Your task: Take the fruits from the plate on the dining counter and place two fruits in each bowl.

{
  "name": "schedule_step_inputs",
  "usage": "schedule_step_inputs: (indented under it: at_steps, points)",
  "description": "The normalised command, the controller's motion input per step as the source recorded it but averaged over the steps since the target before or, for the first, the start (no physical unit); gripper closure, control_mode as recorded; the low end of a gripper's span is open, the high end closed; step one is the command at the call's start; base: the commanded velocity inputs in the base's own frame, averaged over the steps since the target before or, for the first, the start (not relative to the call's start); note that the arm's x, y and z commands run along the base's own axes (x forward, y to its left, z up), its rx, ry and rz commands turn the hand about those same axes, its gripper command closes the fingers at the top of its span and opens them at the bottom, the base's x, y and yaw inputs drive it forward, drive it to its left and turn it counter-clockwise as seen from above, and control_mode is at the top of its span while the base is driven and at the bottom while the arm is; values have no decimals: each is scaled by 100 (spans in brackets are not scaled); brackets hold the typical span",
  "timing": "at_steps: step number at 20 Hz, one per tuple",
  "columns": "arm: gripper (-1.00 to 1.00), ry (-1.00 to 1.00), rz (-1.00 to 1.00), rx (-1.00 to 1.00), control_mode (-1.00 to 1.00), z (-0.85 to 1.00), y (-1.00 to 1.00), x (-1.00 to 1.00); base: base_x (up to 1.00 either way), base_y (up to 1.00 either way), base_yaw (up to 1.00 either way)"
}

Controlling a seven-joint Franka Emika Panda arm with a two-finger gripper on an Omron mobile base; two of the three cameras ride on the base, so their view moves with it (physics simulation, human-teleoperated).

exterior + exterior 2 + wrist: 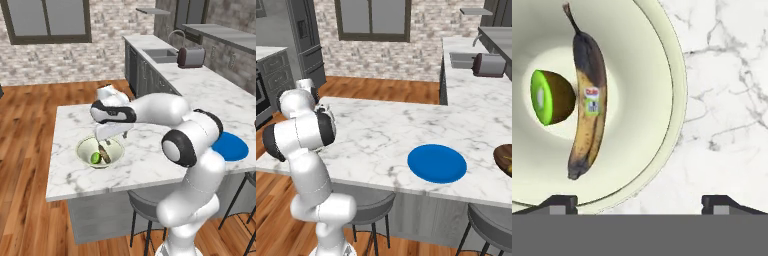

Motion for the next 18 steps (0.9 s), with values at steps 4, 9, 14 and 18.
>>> schedule_step_inputs:
  at_steps: [4,9,14,18]
  points:
    - [-100,1,-19,0,-100,48,-96,-34,0,0,0]
    - [-100,-1,-20,0,-100,39,-98,-56,0,0,0]
    - [-100,-2,-17,0,-100,35,-90,-83,0,0,0]
    - [-100,-9,-10,0,-100,43,-73,-95,0,0,0]
